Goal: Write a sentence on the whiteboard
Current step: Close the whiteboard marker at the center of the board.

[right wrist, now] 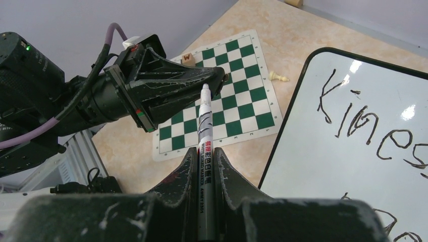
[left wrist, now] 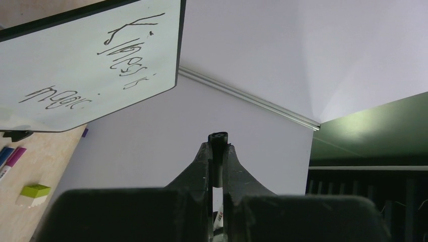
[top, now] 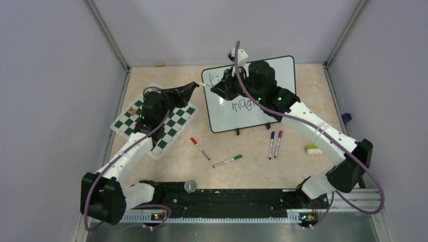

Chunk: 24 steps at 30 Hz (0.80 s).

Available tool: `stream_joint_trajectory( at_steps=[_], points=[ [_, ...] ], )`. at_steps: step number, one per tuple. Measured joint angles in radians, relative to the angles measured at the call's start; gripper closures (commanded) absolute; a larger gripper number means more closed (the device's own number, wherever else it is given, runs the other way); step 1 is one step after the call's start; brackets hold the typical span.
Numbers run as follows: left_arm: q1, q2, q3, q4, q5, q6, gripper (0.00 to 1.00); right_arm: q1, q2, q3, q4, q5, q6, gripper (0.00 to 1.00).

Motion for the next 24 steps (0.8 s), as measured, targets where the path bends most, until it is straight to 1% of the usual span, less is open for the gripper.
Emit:
stream_joint_trajectory(
  at_steps=[24],
  points=[
    [0.000, -0.008, 0.000, 0.006, -0.004, -0.023, 1.00, 0.000, 0.000, 0.000, 0.000, -0.010, 0.000, 1.00]
  ],
)
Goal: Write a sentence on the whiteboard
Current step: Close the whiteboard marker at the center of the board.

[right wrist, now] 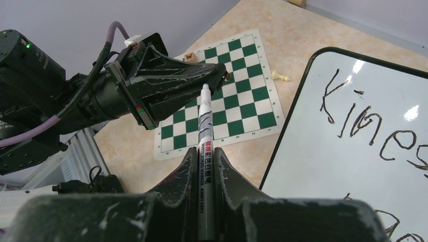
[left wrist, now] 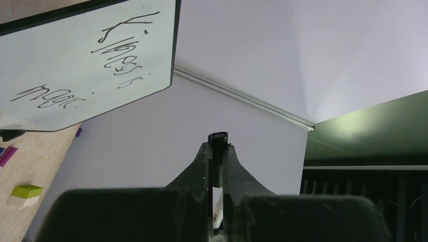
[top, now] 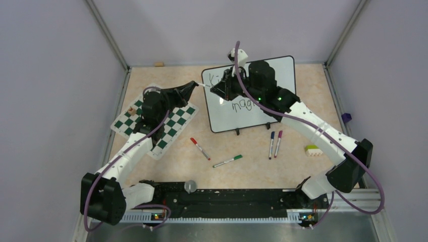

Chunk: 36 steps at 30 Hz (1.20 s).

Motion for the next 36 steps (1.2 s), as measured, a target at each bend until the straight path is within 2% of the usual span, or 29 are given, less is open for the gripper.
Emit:
stream_joint_trajectory(
  at_steps=[36],
  points=[
    [0.000, 0.007, 0.000, 0.014, 0.004, -0.019, 1.00, 0.000, 0.027, 0.000, 0.005, -0.005, 0.000, 1.00]
  ],
)
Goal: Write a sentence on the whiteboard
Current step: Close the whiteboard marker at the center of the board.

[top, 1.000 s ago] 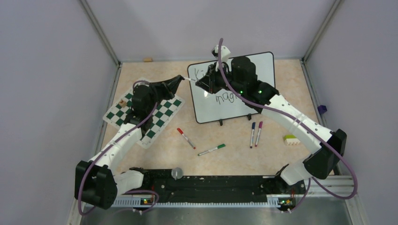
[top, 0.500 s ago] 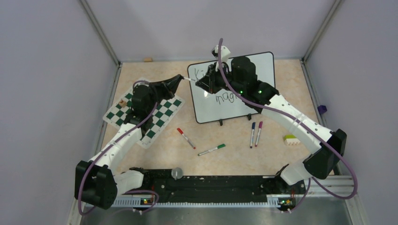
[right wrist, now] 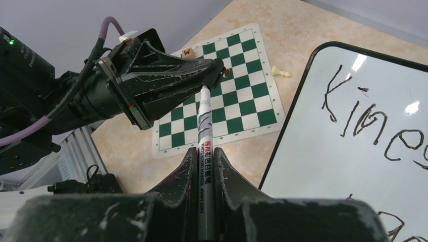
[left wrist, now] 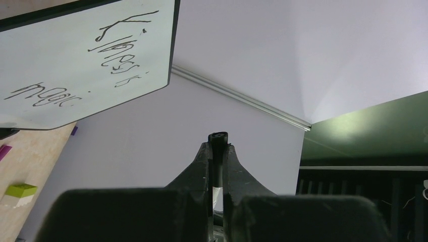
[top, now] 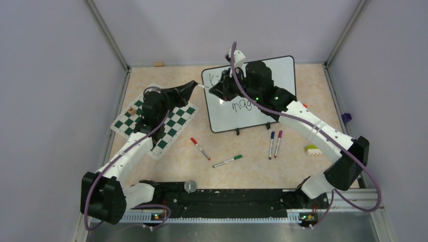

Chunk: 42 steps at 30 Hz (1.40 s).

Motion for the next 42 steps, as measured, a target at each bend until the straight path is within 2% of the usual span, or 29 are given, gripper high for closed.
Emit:
stream_joint_trajectory(
  at_steps=[7, 22, 34, 42],
  points=[
    [-0.001, 0.003, 0.010, -0.007, -0.019, 0.002, 1.00, 0.007, 0.042, 0.069, -0.040, 0.034, 0.006, 1.00],
    [-0.063, 0.118, 0.103, -0.051, -0.166, 0.082, 1.00, 0.072, 0.199, 0.259, -0.178, 0.310, 0.039, 1.00],
    [-0.116, 0.048, 0.104, -0.210, -0.291, 0.129, 1.00, 0.077, 0.231, 0.302, -0.256, 0.261, 0.084, 1.00],
    [-0.140, -0.015, 0.059, -0.241, -0.319, 0.134, 1.00, 0.081, 0.202, 0.265, -0.267, 0.220, 0.115, 1.00]
  ],
)
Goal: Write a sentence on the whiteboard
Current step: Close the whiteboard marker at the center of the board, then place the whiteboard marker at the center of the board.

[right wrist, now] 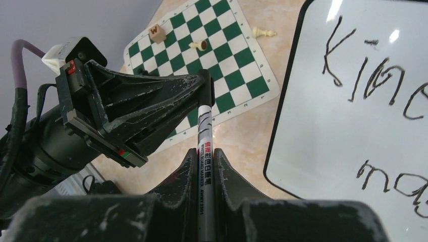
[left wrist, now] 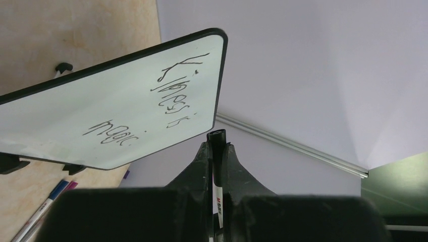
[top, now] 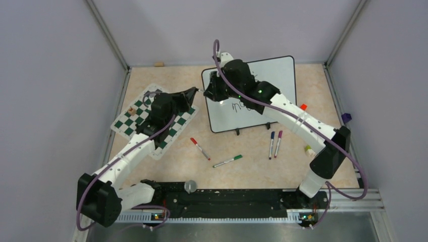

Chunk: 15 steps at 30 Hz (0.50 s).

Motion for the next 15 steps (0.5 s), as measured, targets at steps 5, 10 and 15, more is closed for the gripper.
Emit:
stream_joint_trajectory(
  at_steps=[5, 10, 15],
  points=[
    [-0.029, -0.064, -0.073, -0.015, 0.013, 0.006, 1.00, 0.000, -0.104, -0.191, 0.089, -0.046, 0.042, 1.00],
    [-0.050, -0.084, -0.145, -0.021, 0.061, 0.008, 0.51, 0.000, -0.173, -0.354, 0.161, -0.065, 0.089, 1.00],
    [-0.092, -0.113, -0.149, -0.025, 0.181, 0.035, 0.04, 0.001, -0.175, -0.430, 0.203, -0.077, 0.134, 1.00]
  ],
)
